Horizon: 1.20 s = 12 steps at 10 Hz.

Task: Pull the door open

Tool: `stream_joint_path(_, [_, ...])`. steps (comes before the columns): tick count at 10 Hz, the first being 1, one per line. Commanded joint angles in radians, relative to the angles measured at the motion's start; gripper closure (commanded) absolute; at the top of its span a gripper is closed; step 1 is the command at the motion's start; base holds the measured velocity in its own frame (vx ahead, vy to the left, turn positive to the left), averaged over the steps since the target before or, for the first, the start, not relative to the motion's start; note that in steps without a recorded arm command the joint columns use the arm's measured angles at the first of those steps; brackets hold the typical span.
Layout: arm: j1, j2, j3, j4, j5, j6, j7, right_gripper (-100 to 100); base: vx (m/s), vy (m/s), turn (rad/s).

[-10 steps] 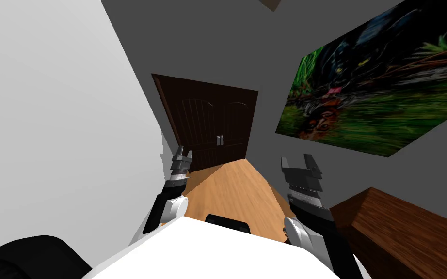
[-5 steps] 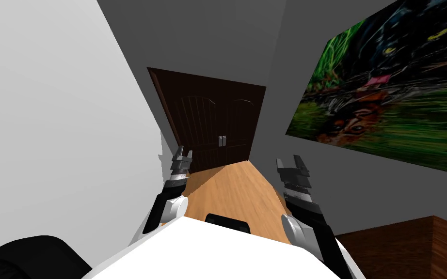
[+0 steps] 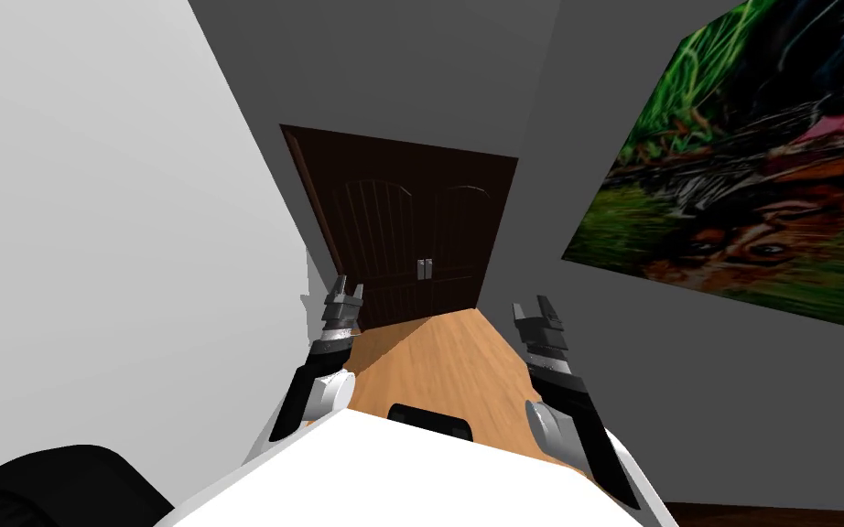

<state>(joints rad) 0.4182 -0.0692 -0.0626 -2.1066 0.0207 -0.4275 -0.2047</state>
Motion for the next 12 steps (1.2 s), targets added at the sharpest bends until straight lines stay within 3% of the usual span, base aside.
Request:
stream_joint_path(1, [-0.019, -0.006, -0.003, 0.035, 0.010, 0.002, -0.010, -100, 0.094, 0.034, 0.056])
stream_joint_path(12, [-0.120, -0.037, -0.009, 0.252, 0.087, 0.028, -0.078, -100, 0.101, 0.021, 0.084])
